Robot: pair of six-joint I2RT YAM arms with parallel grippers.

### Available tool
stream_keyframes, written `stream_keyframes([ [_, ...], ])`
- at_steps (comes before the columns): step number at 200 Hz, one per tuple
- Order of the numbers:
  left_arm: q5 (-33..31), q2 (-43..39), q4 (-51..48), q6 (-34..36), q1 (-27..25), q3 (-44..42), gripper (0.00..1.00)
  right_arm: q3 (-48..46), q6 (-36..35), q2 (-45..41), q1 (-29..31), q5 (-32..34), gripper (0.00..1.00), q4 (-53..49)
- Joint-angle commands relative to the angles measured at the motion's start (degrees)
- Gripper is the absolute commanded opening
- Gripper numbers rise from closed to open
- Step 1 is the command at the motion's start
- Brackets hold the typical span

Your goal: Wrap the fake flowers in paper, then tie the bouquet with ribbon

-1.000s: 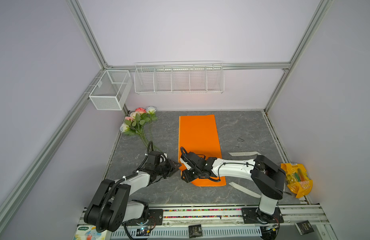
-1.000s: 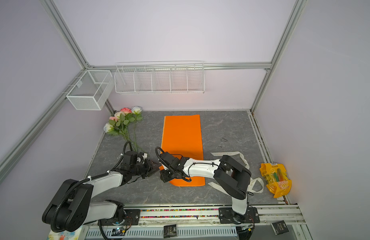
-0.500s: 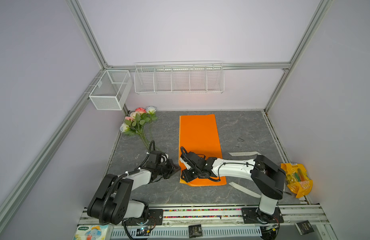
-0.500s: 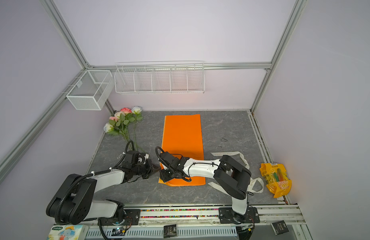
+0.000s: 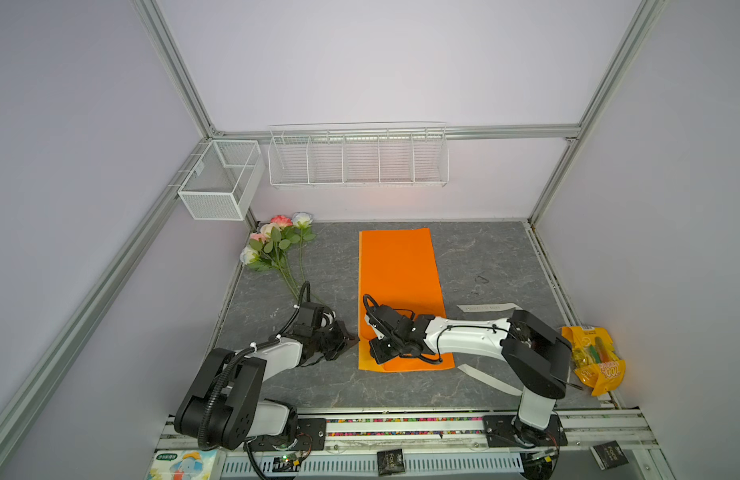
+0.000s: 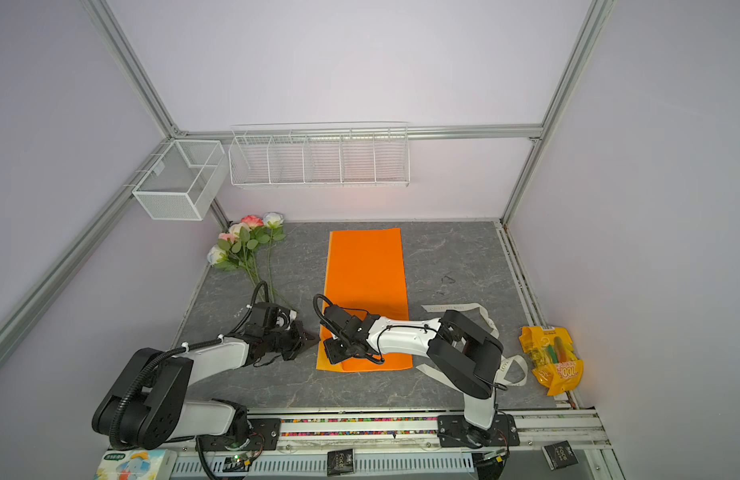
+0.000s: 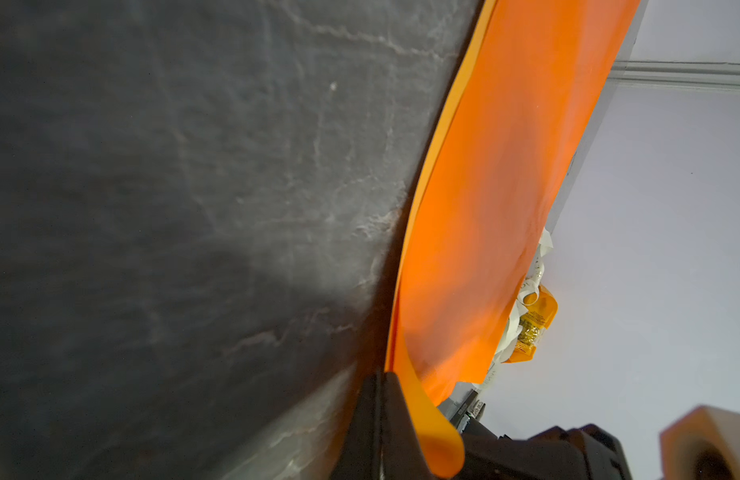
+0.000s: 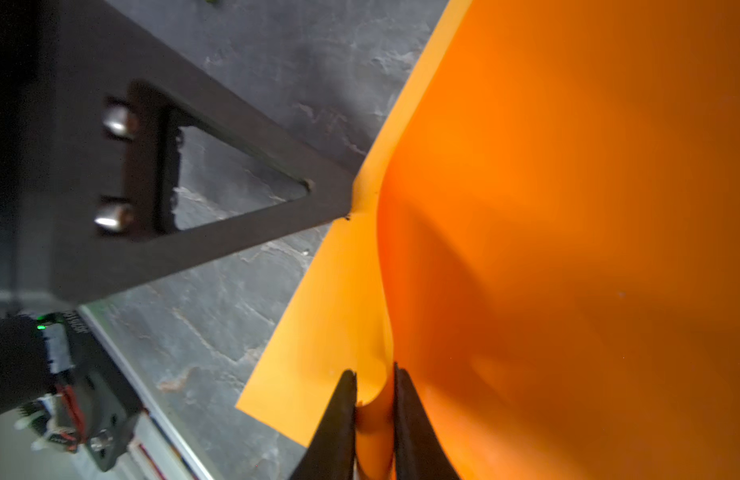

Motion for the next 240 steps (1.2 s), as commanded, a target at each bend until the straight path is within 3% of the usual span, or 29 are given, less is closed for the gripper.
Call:
stream_keyframes([
  [1, -1.80, -1.93, -3.12, 1.62, -0.15, 1.64, 0.30, -0.47, 1.74, -3.45, -0.85, 5.19, 0.15, -3.74],
  [14, -3.03, -3.87, -4.63, 1.97, -0.17, 1.71, 0.41, -0.75, 2.43, -4.79, -1.23, 6.52, 0.10, -4.47],
  [31, -4.55, -6.94, -6.69, 2.56, -0.17, 1.86, 0.48, -0.66, 2.28, -6.79, -1.90, 8.78, 0.07, -6.10],
  [71, -5.20, -11.35, -11.43, 6.38, -0.11, 4.95, 0.50, -1.38, 1.81, -14.33, -6.63, 14.55, 0.07, -12.55],
  [100, -2.90, -9.68, -11.99, 10.33, -1.05, 9.25, 0.50, -3.65, 0.00, -22.37, -14.98, 17.98, 0.07, -18.06],
  [143, -3.41, 5.16, -15.70, 17.21, -6.90, 21.83, 0.50, -8.30, -6.74, -33.48, -33.70, 20.85, 0.06, -24.85],
  [162, -7.71, 11.96, -19.95, 20.36, -9.95, 29.74, 0.50, -10.48, -11.02, -37.53, -45.50, 17.14, 0.07, -24.99],
  [183, -7.85, 19.48, -19.70, 21.97, -10.90, 36.29, 0.50, -11.01, -14.68, -37.97, -56.31, 13.23, 0.07, -24.36],
  [204, -7.70, 26.98, -21.54, 23.65, -11.29, 43.12, 0.50, -9.95, -17.74, -35.21, -62.75, 11.46, 0.07, -24.75],
  [240, -8.73, 35.99, -23.19, 24.46, -11.95, 50.06, 0.50, -7.60, -19.70, -29.21, -68.26, 10.68, 0.07, -23.14],
])
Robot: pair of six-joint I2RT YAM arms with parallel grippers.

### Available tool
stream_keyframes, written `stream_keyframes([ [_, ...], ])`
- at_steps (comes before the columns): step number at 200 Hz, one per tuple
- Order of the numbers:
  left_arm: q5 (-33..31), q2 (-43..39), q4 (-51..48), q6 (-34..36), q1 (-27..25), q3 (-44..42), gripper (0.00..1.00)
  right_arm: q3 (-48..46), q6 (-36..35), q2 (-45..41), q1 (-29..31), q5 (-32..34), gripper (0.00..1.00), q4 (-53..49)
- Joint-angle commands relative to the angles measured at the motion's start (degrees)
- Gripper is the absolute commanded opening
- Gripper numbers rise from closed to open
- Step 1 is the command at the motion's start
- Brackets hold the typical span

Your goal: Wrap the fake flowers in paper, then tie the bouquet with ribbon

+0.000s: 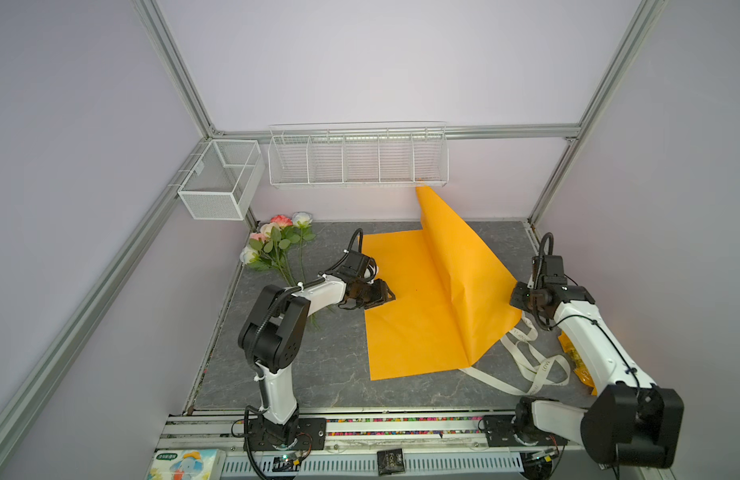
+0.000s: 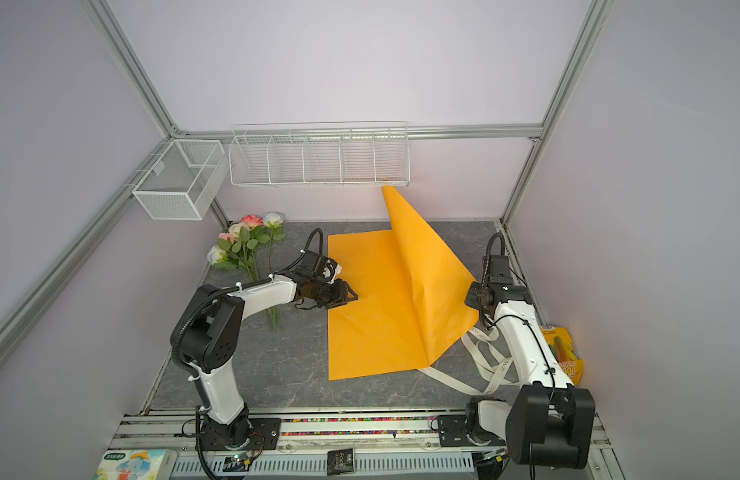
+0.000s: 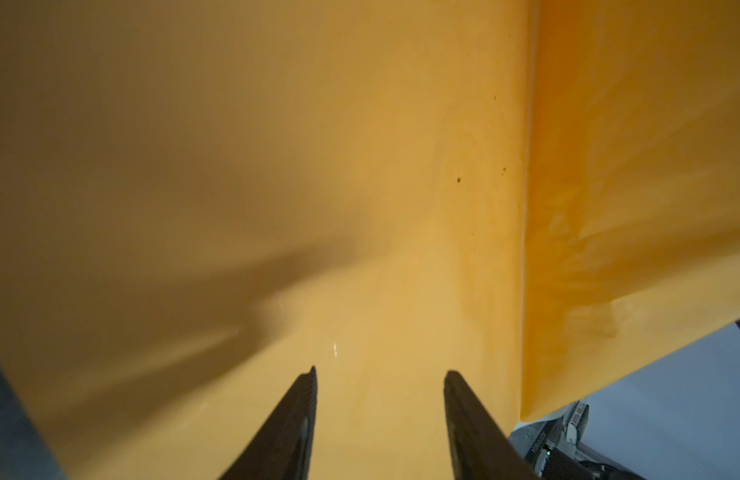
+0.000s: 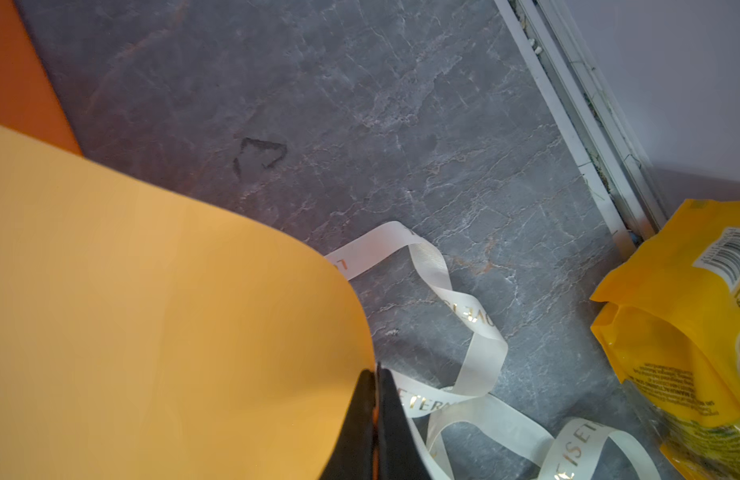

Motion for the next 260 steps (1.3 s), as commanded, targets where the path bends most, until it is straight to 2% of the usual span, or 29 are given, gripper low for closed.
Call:
stream_keyframes([
  [1, -1.49, 4.24, -3.46, 2.51, -0.70, 3.53, 0.50, 2.13, -3.36, 3.29, -2.46, -1.73, 0.07, -0.23],
  [26, -4.70, 6.42, -6.99, 2.02, -0.89, 5.24, 0.48, 6.26, -3.53, 8.79, -3.89, 5.13, 0.07, -1.50],
  [52, -7.66, 5.45, -7.41, 0.76, -0.93, 2.30, 0.48, 9.02, -4.29, 12.33, -4.83, 7.29, 0.06, -1.04],
  [72, -9.08, 3.72, -7.76, -0.49, -0.91, -1.58, 0.46, 10.60, -4.49, 13.76, -5.38, 8.71, 0.06, -1.17],
  [97, -10.27, -1.52, -5.18, -3.80, -0.88, -10.51, 0.46, 11.67, -5.63, 15.54, -5.77, 9.01, 0.06, -0.35],
  [115, -9.78, -5.86, -1.79, -6.55, -1.15, -17.41, 0.46, 12.39, -8.32, 17.74, -5.80, 3.14, 0.07, 1.84],
  [133, -9.08, -9.22, 1.87, -9.80, -2.13, -22.98, 0.46, 12.48, -11.50, 21.14, -5.77, -10.51, 0.07, 6.48],
  [145, -9.82, -10.77, 2.68, -11.85, -3.15, -25.30, 0.46, 13.06, -11.44, 23.43, -5.72, -14.83, 0.07, 8.92],
  [176, -11.69, -15.49, 8.12, -18.83, -6.12, -32.47, 0.47, 20.44, -11.82, 33.00, -5.08, -19.16, 0.09, 9.78],
  [205, -14.52, -20.56, 6.59, -20.21, -6.54, -34.11, 0.47, 31.02, -13.51, 40.53, -1.96, -19.42, 0.08, 4.65],
  [220, -17.64, -24.08, 4.02, -19.80, -6.49, -33.75, 0.49, 34.09, -14.46, 42.15, -0.57, -17.69, 0.15, 3.70],
  [232, -19.03, -26.00, 2.84, -18.44, -6.42, -32.28, 0.50, 37.56, -14.57, 43.74, -0.35, -16.03, 0.27, 0.01],
  [241, -18.65, -26.78, 2.21, -16.63, -6.41, -30.27, 0.50, 39.10, -13.48, 44.01, -0.43, -12.75, 0.39, -2.79],
  [260, -15.56, -26.65, 2.36, -13.37, -6.41, -25.84, 0.52, 34.52, -10.25, 37.14, -1.39, -10.96, 0.56, -2.66],
])
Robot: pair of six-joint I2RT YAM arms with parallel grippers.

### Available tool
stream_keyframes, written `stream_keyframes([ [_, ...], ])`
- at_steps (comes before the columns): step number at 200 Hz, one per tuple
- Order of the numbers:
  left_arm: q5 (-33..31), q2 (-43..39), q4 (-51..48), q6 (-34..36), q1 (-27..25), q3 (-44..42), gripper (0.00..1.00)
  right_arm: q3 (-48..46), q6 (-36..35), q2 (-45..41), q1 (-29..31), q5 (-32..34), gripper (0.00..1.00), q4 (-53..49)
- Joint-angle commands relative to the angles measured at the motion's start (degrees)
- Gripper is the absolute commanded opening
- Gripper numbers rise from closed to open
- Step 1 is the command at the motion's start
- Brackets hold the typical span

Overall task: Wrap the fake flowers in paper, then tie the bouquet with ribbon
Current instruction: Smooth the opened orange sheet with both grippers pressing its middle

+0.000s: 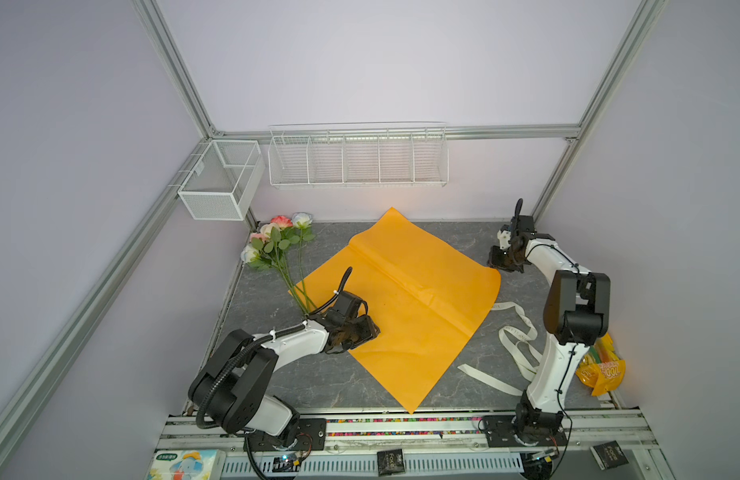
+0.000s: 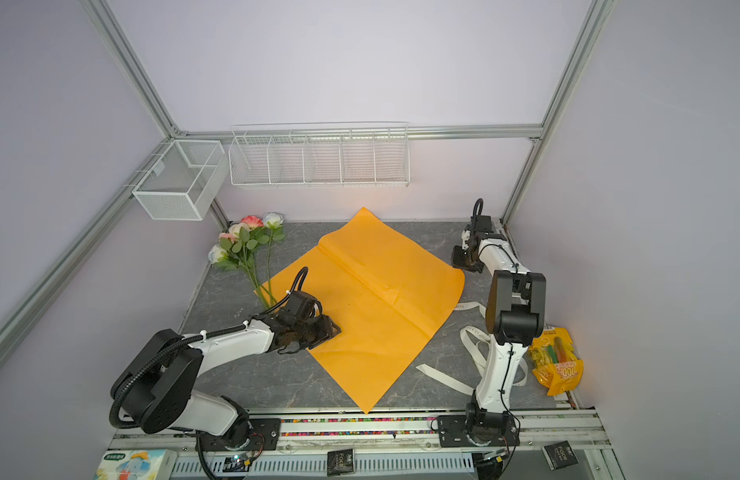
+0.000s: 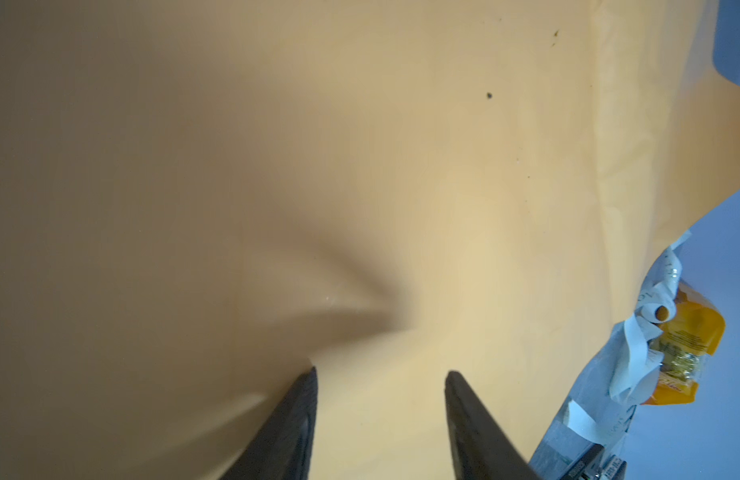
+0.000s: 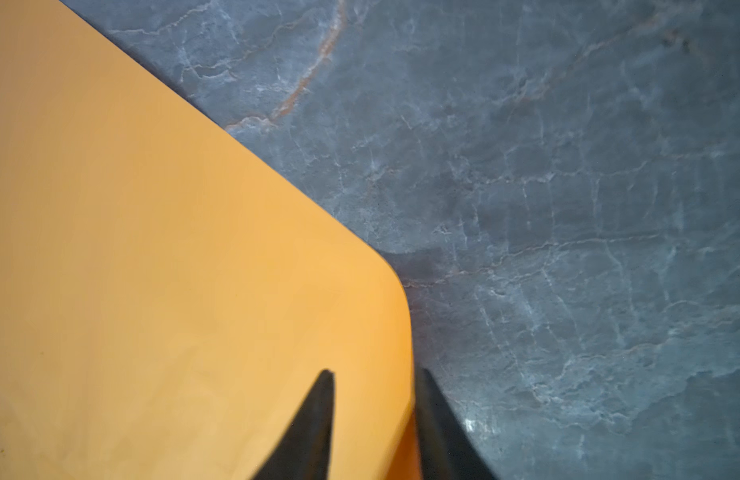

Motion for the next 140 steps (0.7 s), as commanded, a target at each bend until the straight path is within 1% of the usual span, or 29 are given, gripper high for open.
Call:
stream_keyframes([
  [1, -0.58, -0.46, -3.78, 3.93, -0.05, 5.36, 0.52, -3.19, 2.59, -6.72, -1.58, 3.75, 0.57, -4.70],
  [12, 1.26, 0.82, -3.45, 5.69, -0.05, 7.93, 0.52, -8.47, 5.38, -13.58, -2.33, 4.02, 0.64, -3.24],
  [21, 1.41, 2.14, -3.72, 7.07, 0.02, 9.90, 0.52, -13.43, 7.48, -19.10, -2.90, 4.00, 0.70, -1.54],
  [29, 1.81, 3.62, -3.64, 8.20, 0.12, 11.55, 0.53, -16.79, 9.41, -22.79, -3.50, 3.69, 0.71, -1.47],
  [40, 3.12, 6.32, -4.03, 9.27, 0.46, 14.19, 0.53, -20.69, 10.84, -27.98, -3.70, 1.25, 0.71, -1.47],
  [46, 3.79, 7.95, -4.83, 9.68, 0.74, 16.14, 0.53, -23.65, 11.61, -30.44, -3.42, -2.01, 0.70, 0.22],
  [62, 4.61, 11.97, -6.33, 11.17, 1.43, 19.54, 0.52, -30.94, 15.61, -34.22, -1.69, -14.78, 0.59, 7.20],
  [68, 4.59, 13.39, -6.81, 11.74, 1.89, 20.83, 0.52, -32.67, 16.88, -34.36, -0.39, -16.94, 0.53, 8.92],
  [77, 4.69, 15.17, -7.49, 12.21, 2.96, 22.32, 0.51, -33.71, 19.17, -33.94, 3.14, -16.46, 0.43, 10.00],
  [88, 5.83, 17.04, -7.84, 12.35, 4.67, 23.59, 0.50, -34.04, 20.17, -32.23, 7.39, -17.01, 0.38, 12.22],
  [95, 6.51, 17.76, -8.08, 12.59, 5.57, 24.38, 0.49, -33.21, 20.68, -30.52, 10.04, -15.68, 0.33, 12.41],
  [106, 6.86, 18.50, -8.73, 13.12, 6.65, 25.20, 0.49, -31.34, 21.13, -27.22, 13.64, -13.74, 0.31, 12.22],
  [121, 7.03, 19.04, -9.22, 13.72, 6.89, 25.64, 0.49, -28.96, 22.26, -22.61, 15.75, -10.93, 0.28, 11.66],
  [123, 7.17, 19.09, -9.19, 13.75, 6.83, 25.68, 0.49, -28.80, 22.46, -22.11, 17.04, -10.76, 0.28, 11.94],
  [140, 8.18, 19.70, -7.33, 12.19, 6.82, 24.49, 0.48, -26.92, 23.27, -17.10, 18.79, -12.52, 0.27, 14.24],
])
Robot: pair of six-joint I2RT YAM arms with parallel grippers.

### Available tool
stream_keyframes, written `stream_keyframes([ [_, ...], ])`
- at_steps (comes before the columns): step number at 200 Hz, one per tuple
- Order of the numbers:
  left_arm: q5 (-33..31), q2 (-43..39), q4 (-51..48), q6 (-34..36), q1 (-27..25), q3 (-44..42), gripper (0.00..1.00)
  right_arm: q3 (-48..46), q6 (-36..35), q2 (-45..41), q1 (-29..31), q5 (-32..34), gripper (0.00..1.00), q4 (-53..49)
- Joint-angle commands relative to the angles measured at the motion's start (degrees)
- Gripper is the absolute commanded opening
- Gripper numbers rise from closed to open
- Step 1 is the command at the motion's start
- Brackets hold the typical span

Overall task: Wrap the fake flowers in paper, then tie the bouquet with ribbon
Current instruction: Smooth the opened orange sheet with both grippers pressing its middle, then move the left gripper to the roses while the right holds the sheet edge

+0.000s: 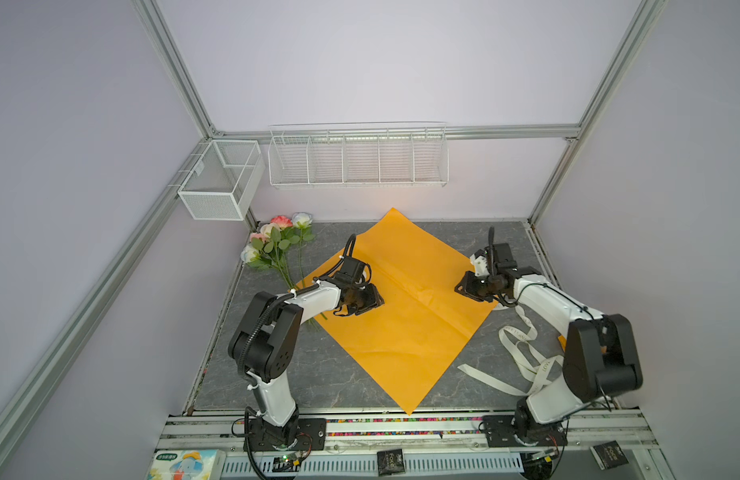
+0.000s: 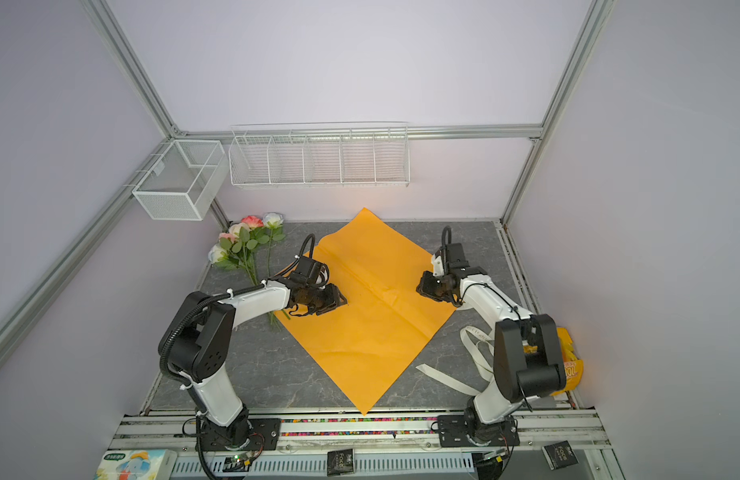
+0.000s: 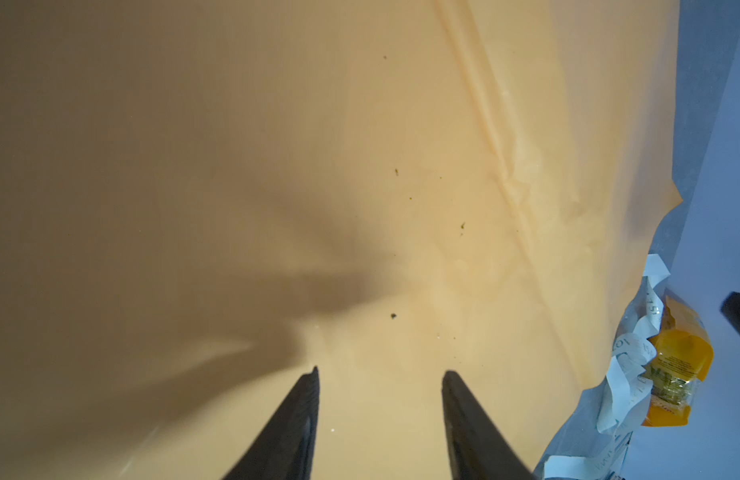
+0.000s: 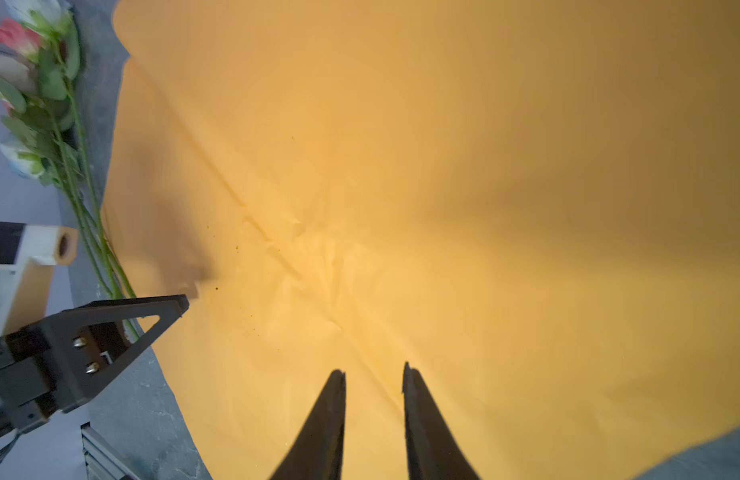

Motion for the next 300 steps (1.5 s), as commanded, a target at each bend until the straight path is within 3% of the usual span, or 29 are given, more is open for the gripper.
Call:
stream_keyframes([
  [1, 2.14, 0.97, 0.10, 0.32, -0.42, 0.74, 0.48, 3.21, 3.07, 5.39, 1.92, -0.91, 0.27, 3.29],
  [39, 1.55, -0.58, 5.30, -4.84, -0.47, -5.01, 0.48, 10.57, -0.66, 15.86, 4.25, -3.84, 0.27, 0.30],
  [102, -1.52, -4.00, 9.65, -11.04, -1.45, -12.50, 0.47, 21.53, -5.82, 29.37, 3.85, 1.74, 0.25, -5.79],
  [137, -3.57, -7.19, 9.02, -11.17, -2.63, -13.38, 0.49, 23.39, -6.99, 29.40, 3.63, 2.44, 0.26, -7.46],
  [166, -7.80, -12.22, -2.23, -3.28, -0.12, -4.24, 0.53, 22.21, -7.45, 23.74, 3.62, -0.19, 0.33, -6.28],
  [195, -19.49, -12.70, -19.57, 4.94, 7.38, 8.11, 0.52, 22.16, -8.92, 16.60, 3.63, -2.68, 0.41, -5.97],
  [233, -13.64, -2.31, -24.56, 10.22, 21.53, 16.76, 0.34, 19.00, -7.61, 9.77, 5.20, -6.64, 0.42, -3.29],
  [270, -24.05, 8.57, -30.82, 13.95, 23.34, 28.14, 0.33, 15.91, -7.41, 6.21, 8.22, -5.75, 0.42, -3.56],
  [300, -28.75, 16.14, -35.48, 16.12, 25.07, 35.64, 0.33, 13.49, -7.31, 4.95, 10.34, -5.35, 0.42, -3.77],
])
